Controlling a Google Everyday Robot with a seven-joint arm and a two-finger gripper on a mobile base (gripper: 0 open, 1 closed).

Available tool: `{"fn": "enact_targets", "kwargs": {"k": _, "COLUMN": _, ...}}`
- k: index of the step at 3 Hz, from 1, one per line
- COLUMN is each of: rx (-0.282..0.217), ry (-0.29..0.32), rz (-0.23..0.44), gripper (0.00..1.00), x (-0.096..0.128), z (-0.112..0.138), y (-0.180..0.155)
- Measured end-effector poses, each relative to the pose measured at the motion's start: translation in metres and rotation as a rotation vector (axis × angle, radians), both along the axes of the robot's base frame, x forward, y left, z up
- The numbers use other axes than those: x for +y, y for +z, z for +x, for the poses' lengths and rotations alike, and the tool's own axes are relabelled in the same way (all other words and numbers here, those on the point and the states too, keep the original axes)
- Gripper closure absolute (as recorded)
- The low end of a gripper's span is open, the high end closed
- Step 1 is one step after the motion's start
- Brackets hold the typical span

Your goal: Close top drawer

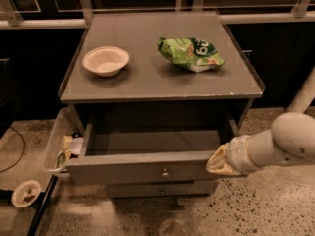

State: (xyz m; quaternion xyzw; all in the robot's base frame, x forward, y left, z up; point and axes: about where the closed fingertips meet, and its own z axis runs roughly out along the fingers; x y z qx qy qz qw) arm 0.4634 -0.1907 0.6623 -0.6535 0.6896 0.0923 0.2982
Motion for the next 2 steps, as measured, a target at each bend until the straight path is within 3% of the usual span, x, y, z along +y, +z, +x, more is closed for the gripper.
{"fn": "enact_targets", "kwargs": {"k": 1, "rx": -0.002, "ry": -0.019, "rz": 0.004, "gripper": 1.0, "x": -0.0101, "z": 0.0233, "y": 0.0001}}
{"fn": "enact_targets", "kwargs": {"k": 2, "rx": -0.006, "ry": -0.026, "rz": 0.006, "gripper": 0.82, "x": -0.0133, "z": 0.0304, "y": 0.0011}}
